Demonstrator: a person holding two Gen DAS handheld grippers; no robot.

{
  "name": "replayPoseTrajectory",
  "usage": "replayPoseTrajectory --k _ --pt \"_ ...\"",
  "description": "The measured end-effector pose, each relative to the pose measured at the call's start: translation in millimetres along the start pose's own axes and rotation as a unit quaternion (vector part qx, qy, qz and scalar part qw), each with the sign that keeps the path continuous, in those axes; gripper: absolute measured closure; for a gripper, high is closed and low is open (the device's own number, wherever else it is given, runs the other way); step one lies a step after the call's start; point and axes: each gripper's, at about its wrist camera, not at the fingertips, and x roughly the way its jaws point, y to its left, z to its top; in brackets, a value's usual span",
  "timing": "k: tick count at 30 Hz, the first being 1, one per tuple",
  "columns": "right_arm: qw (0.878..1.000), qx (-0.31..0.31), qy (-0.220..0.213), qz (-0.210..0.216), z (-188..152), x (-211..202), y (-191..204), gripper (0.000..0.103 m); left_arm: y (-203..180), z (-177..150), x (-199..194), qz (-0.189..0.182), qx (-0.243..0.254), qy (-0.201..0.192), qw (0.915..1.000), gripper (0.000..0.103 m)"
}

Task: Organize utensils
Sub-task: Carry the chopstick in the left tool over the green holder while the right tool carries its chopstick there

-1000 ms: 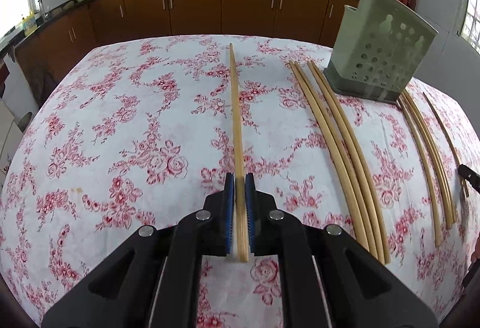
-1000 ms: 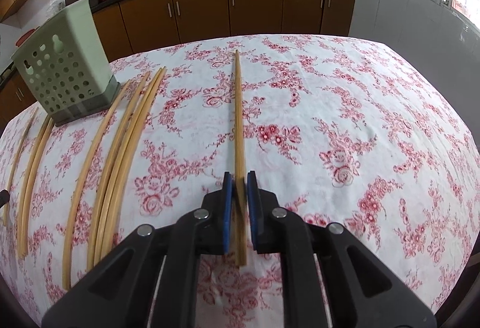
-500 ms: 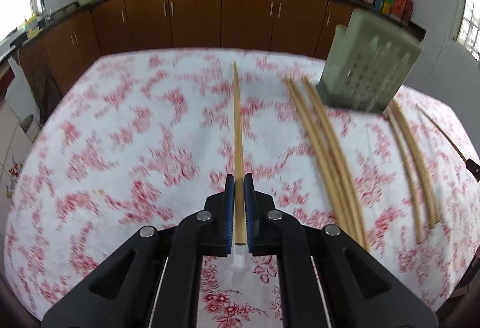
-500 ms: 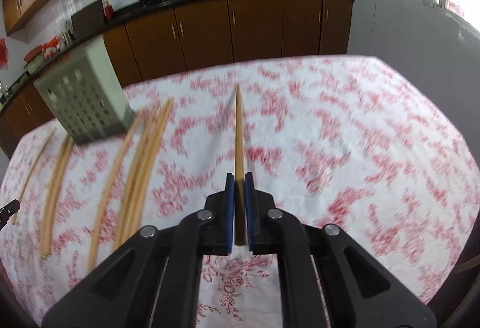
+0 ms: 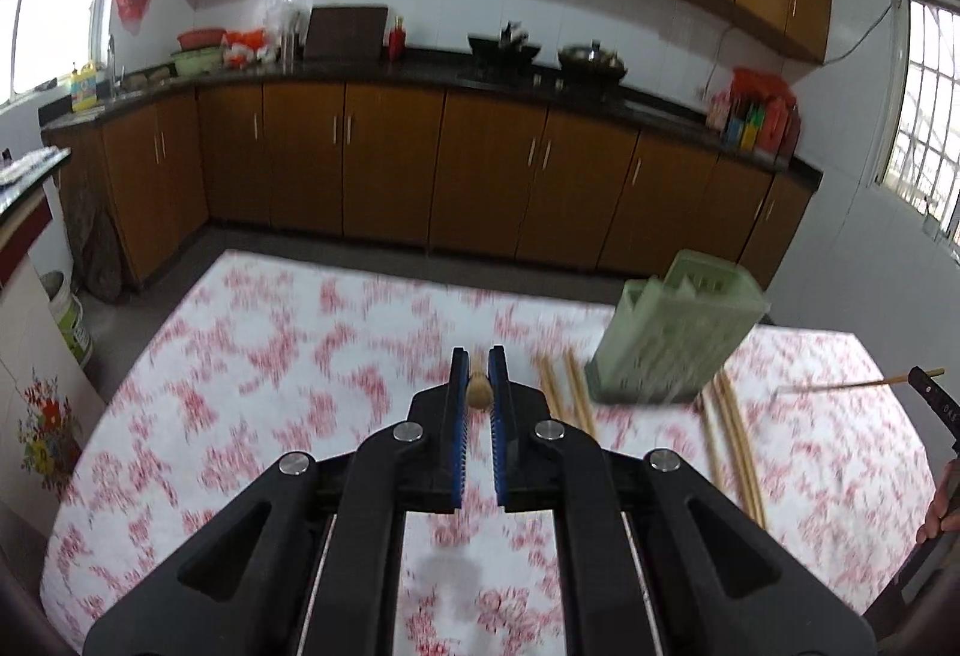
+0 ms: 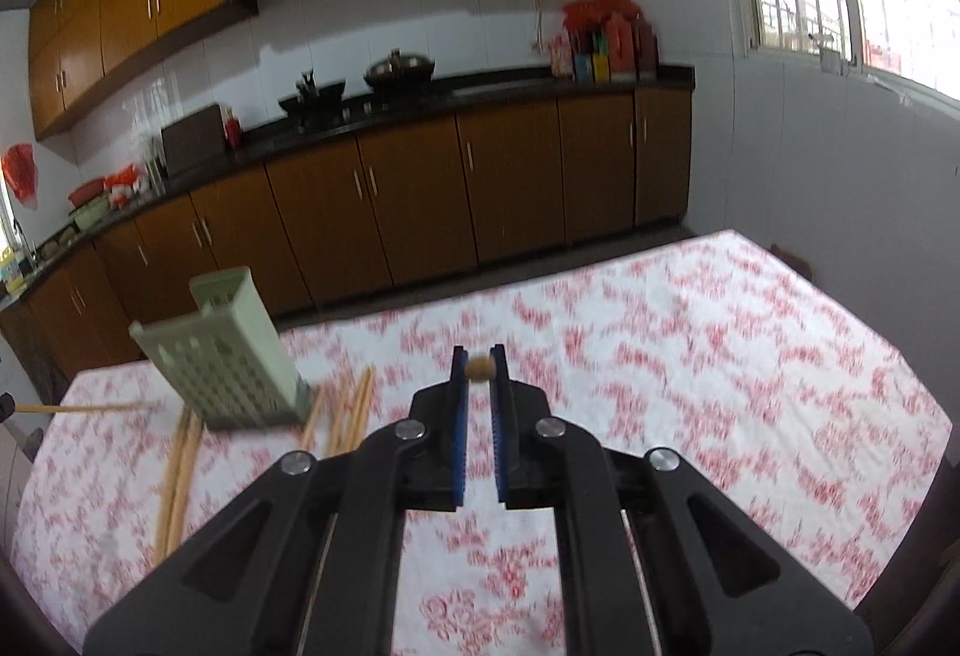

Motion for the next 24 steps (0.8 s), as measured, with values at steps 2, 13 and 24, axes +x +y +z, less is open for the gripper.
replayPoseTrajectory --k 2,13,24 --pt "1.000 0.000 -0.013 -0.001 9.4 -2.0 1.3 0.095 -0.2 7.3 -2.9 -0.001 0.001 -0.009 1.0000 0.096" --pt "0.998 -0.014 -0.054 0.025 59.7 -10.8 18.5 0.095 -9.7 49.7 -11.4 0.001 0.015 -0.044 0.9989 0.096" --pt "0.983 -0.005 -0.121 0.137 142.6 -51.4 65.4 0.095 -63.1 133.2 -53.6 -0.073 0.025 -0.106 0.9914 0.096"
